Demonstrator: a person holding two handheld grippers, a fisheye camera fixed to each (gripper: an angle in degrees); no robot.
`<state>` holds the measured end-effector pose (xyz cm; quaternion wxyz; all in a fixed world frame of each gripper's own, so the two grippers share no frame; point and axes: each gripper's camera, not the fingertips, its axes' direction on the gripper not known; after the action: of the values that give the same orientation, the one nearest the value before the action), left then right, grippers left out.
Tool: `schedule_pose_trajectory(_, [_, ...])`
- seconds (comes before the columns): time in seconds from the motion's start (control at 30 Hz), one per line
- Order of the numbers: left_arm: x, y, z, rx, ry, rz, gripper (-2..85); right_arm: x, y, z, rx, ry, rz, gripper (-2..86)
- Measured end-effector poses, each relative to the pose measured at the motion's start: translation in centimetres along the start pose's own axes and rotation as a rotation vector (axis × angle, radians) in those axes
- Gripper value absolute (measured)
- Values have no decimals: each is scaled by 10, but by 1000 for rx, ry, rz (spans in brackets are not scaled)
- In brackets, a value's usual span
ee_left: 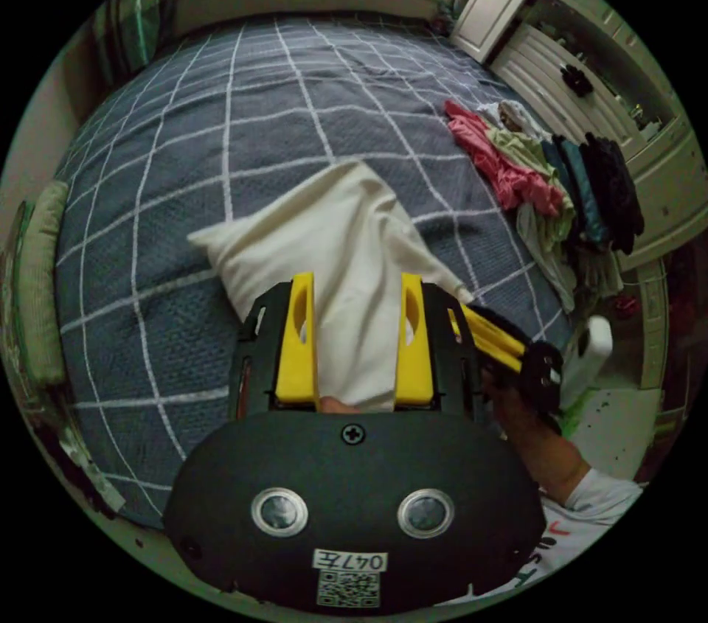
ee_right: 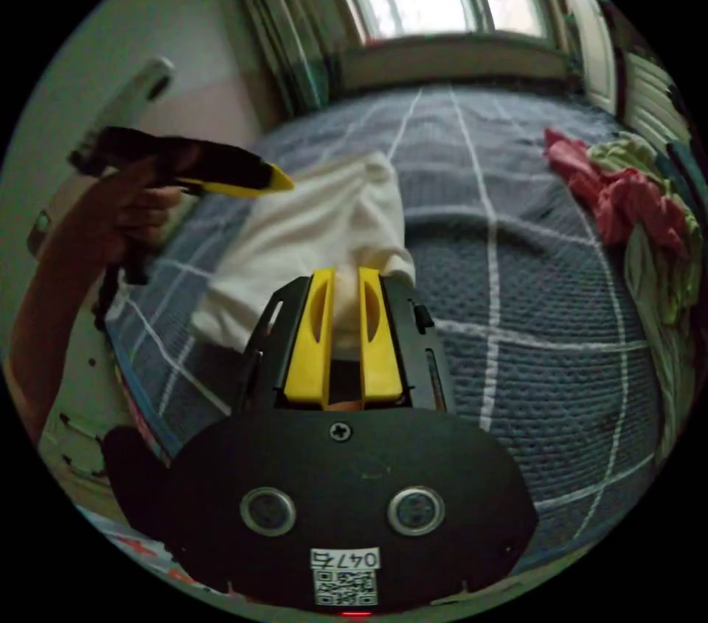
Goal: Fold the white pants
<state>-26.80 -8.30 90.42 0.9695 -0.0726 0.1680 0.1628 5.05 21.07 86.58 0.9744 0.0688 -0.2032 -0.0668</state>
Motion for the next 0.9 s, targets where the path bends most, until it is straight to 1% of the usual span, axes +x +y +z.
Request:
schedule_pose_trajectory(0.03, [-6,19,2,-15,13,-14,162,0,1,6,-32,-6,-10,22])
schedule_pose_trajectory(0.07, [-10,30,-1,0,17,-19,162,1,2,2,-21,-14,-14,24])
schedule_pose_trajectory(0.13, [-32,80,-25,122,-22,-82,161,-6,-5,-19,53,20,-66,33])
schedule_pose_trajectory(0.2, [-56,115,-38,186,-22,-170,155,-22,-26,-48,183,36,-166,48])
schedule_pose_trajectory(0.27, [-77,139,-38,203,74,-232,150,-38,-51,-58,229,-27,-239,59])
schedule_pose_trajectory(0.3, [-84,149,-33,201,147,-257,151,-53,-72,-56,231,-68,-290,66])
schedule_pose_trajectory(0.33, [-86,154,-26,205,184,-265,154,-62,-83,-54,224,-85,-320,71])
schedule_pose_trajectory(0.4, [-83,159,-16,212,162,-278,164,-99,-124,-31,149,-90,-465,89])
schedule_pose_trajectory(0.5, [-81,163,0,211,181,-300,186,-123,-159,4,50,-16,-557,102])
schedule_pose_trajectory(0.63, [-78,166,28,170,256,-280,190,-101,-172,19,43,30,-506,109])
schedule_pose_trajectory(0.7, [-75,172,37,167,280,-278,187,-79,-170,23,56,136,-472,111])
schedule_pose_trajectory(0.77, [-73,182,39,198,264,-277,182,-58,-174,29,37,169,-419,115])
schedule_pose_trajectory(0.83, [-78,193,39,217,302,-296,174,-37,-183,38,-14,122,-350,121])
schedule_pose_trajectory(0.9, [-82,201,37,219,331,-304,166,-21,-196,53,-62,26,-302,135])
